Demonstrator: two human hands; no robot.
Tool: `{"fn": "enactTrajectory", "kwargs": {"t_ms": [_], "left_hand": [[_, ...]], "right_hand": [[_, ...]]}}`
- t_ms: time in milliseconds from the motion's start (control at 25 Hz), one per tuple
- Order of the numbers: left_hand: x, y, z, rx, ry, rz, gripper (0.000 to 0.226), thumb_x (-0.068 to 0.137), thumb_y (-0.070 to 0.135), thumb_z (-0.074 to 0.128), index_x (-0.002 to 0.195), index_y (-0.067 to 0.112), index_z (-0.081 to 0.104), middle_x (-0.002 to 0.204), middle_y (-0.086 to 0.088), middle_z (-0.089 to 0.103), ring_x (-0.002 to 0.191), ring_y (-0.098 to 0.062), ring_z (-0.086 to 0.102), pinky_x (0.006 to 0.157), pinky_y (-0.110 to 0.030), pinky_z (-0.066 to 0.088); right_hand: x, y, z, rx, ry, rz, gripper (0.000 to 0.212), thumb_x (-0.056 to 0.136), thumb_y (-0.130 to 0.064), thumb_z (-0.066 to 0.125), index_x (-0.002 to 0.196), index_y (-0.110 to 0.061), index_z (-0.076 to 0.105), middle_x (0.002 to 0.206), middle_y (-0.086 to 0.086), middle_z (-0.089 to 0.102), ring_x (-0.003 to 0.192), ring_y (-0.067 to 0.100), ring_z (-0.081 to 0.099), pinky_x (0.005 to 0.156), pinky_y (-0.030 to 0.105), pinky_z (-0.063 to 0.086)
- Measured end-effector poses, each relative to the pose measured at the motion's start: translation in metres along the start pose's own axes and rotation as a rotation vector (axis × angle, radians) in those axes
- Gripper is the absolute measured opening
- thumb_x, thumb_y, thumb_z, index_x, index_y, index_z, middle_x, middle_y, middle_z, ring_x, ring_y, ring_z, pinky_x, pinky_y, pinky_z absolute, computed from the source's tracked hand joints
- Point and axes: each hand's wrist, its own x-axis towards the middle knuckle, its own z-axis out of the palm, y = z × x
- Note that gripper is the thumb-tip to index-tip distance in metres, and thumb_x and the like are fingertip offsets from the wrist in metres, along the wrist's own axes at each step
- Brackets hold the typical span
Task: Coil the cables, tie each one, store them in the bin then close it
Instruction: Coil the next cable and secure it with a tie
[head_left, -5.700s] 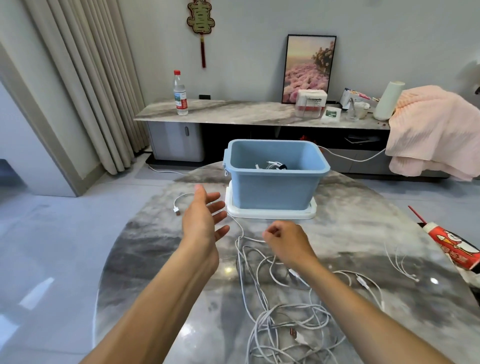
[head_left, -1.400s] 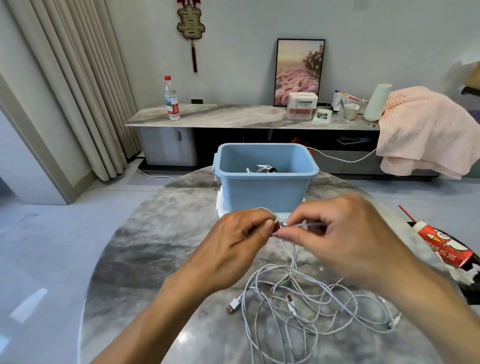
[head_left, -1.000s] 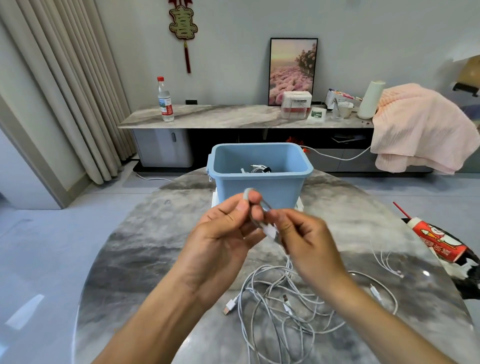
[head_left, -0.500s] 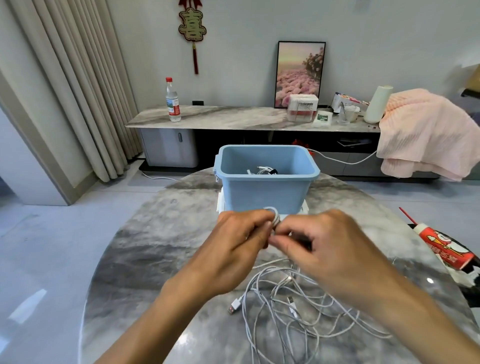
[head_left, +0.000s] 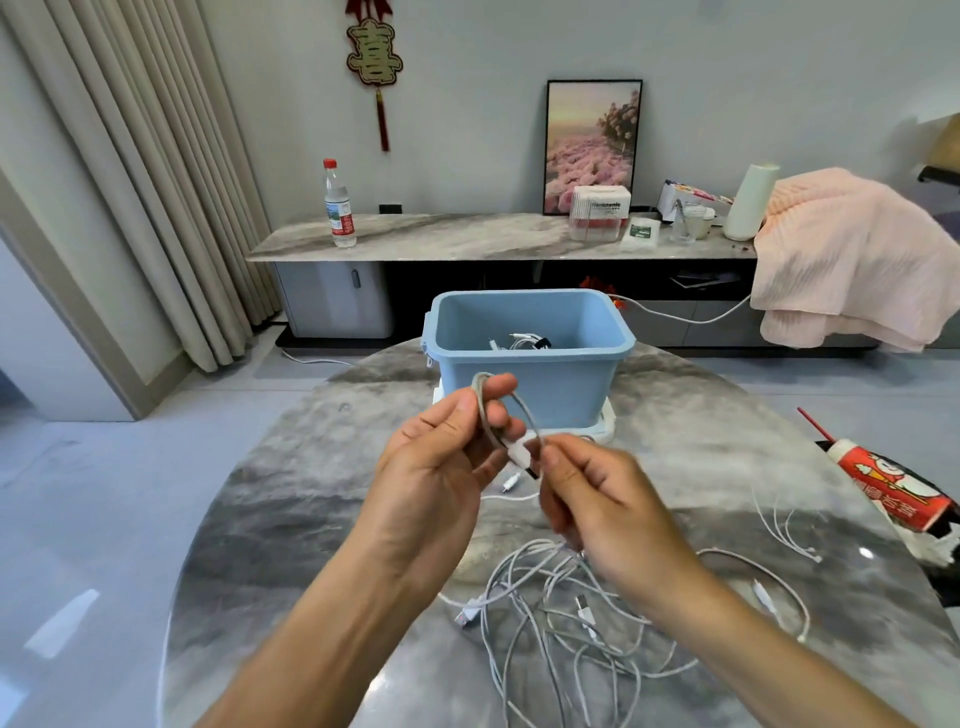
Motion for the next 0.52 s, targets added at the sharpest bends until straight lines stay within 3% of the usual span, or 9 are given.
{"fn": "enactTrajectory", "kwargs": {"t_ms": [120,280,320,400,480,520], "left_hand": [[0.003,-0.001,-0.003,0.058,0.1,0.069,0.031,0.084,0.02,0.054,0.11,0.006,0.066,0.083,-0.001,0.069,0.09,-0.015,0.066,0.079,-0.031,0.044],[0.005,-0.002,-0.004,0.101,0.197,0.115,0.033,0.085,0.022,0.058,0.114,0.01,0.067,0.089,0.004,0.075,0.096,-0.007,0.068,0.089,-0.027,0.044],[0.005,-0.002,-0.006,0.224,0.201,0.182,0.03,0.087,0.019,0.06,0.114,0.009,0.068,0.09,0.005,0.075,0.095,-0.005,0.067,0.088,-0.024,0.046],[0.005,-0.004,-0.015,0.728,0.187,0.415,0.014,0.092,0.015,0.064,0.103,0.014,0.072,0.097,0.013,0.075,0.095,-0.001,0.067,0.089,-0.023,0.047],[0.006,-0.012,-0.023,1.262,0.095,0.633,0.008,0.094,0.021,0.059,0.093,0.02,0.067,0.099,0.018,0.072,0.096,-0.001,0.065,0.103,-0.032,0.036],[0.007,-0.014,-0.025,1.42,0.047,0.697,0.008,0.095,0.022,0.055,0.094,0.021,0.063,0.096,0.015,0.071,0.093,-0.003,0.064,0.108,-0.035,0.029]], "right_hand": [[-0.009,-0.003,0.019,0.016,-0.129,0.108,0.02,0.104,-0.014,0.043,0.101,-0.014,0.063,0.059,-0.003,0.056,0.058,0.014,0.051,0.06,0.03,0.042],[-0.015,-0.014,0.027,0.196,-0.196,0.272,0.022,0.105,-0.011,0.041,0.106,-0.009,0.063,0.067,0.004,0.066,0.064,0.014,0.061,0.064,0.023,0.047],[-0.017,-0.017,0.027,0.128,-0.218,0.27,0.021,0.106,-0.013,0.041,0.106,-0.013,0.062,0.068,0.003,0.066,0.062,0.014,0.061,0.062,0.024,0.047],[-0.022,-0.025,0.025,-0.139,-0.271,0.221,0.018,0.106,-0.022,0.042,0.099,-0.025,0.058,0.072,0.003,0.07,0.056,0.01,0.06,0.058,0.024,0.045],[-0.023,-0.036,0.02,-0.38,-0.285,0.129,0.021,0.104,-0.025,0.043,0.087,-0.024,0.056,0.075,0.002,0.071,0.051,0.004,0.058,0.056,0.021,0.043],[-0.023,-0.042,0.015,-0.462,-0.279,0.076,0.024,0.103,-0.025,0.045,0.082,-0.02,0.056,0.073,0.003,0.07,0.052,0.005,0.057,0.056,0.021,0.041]]}}
